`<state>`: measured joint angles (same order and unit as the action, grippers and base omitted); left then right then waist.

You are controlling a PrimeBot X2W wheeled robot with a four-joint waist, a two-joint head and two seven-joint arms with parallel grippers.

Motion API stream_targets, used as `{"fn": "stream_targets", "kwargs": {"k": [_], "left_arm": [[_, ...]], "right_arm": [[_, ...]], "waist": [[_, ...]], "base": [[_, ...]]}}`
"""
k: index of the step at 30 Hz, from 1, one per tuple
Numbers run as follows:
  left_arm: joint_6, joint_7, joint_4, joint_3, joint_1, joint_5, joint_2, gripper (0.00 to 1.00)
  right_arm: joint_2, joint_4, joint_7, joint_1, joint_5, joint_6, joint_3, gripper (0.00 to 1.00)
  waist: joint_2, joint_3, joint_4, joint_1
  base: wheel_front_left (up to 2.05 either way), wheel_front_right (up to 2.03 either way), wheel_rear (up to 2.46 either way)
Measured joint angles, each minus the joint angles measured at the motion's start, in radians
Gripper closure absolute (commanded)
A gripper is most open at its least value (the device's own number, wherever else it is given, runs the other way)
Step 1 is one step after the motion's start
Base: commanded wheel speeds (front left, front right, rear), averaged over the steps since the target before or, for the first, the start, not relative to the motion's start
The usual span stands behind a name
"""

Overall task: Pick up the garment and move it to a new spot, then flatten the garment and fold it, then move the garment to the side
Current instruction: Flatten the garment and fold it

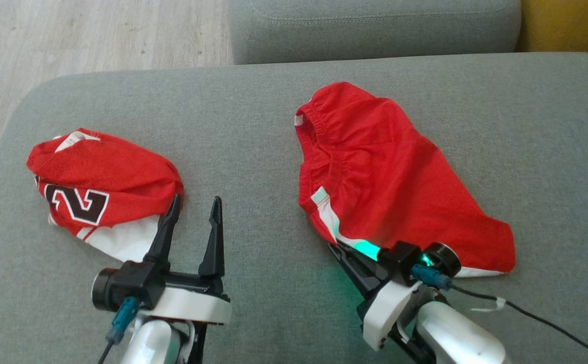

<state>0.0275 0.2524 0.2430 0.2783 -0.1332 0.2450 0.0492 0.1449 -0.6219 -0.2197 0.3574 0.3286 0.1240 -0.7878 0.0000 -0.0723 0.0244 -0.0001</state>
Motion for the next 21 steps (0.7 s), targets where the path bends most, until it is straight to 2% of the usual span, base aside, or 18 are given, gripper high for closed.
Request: {"fn": "stream_targets", "kwargs": {"k": [1, 2, 7, 10, 12, 17, 21], "left_arm": [[0.000, 0.000, 0.001, 0.000, 0.000, 0.000, 0.000, 0.00], [0.000, 0.000, 0.002, 0.000, 0.000, 0.000, 0.000, 0.00], [0.000, 0.000, 0.004, -0.007, 0.002, 0.000, 0.000, 0.00], [0.000, 0.000, 0.002, -0.012, 0.009, 0.000, 0.000, 0.00], [0.000, 0.000, 0.000, -0.015, 0.019, -0.003, 0.000, 0.00], [0.000, 0.000, -0.015, -0.020, 0.022, -0.009, 0.000, 0.00], [0.000, 0.000, -0.019, -0.019, 0.022, -0.009, 0.000, 0.00]], "right_arm": [[0.002, 0.000, 0.000, 0.000, 0.000, 0.000, 0.004, 0.07], [0.003, 0.000, -0.001, 0.000, 0.000, 0.000, 0.013, 0.00], [0.006, 0.033, -0.020, -0.005, 0.004, 0.000, 0.088, 0.00], [0.008, 0.083, -0.026, -0.029, 0.004, 0.000, 0.169, 0.00], [0.008, 0.120, -0.028, -0.061, -0.013, 0.000, 0.260, 0.00], [-0.020, 0.228, -0.031, -0.168, -0.152, 0.000, 0.588, 0.00], [-0.067, 0.218, -0.031, -0.277, -0.229, 0.000, 0.698, 0.00]], "waist": [[0.0000, 0.000, 0.000, 0.0000], [0.0000, 0.001, 0.000, 0.0001], [0.0000, 0.011, -0.004, 0.0001], [0.0000, 0.018, -0.010, 0.0000], [0.0000, 0.020, -0.017, 0.0000], [0.0000, 0.018, -0.038, 0.0001], [0.0000, 0.010, -0.050, 0.0000]], "base": [[0.00, 0.00, 0.00], [0.00, 0.00, 0.00], [0.00, 0.00, 0.00], [0.00, 0.00, 0.00], [0.00, 0.00, 0.00], [0.00, 0.00, 0.00], [0.00, 0.00, 0.00]]}}
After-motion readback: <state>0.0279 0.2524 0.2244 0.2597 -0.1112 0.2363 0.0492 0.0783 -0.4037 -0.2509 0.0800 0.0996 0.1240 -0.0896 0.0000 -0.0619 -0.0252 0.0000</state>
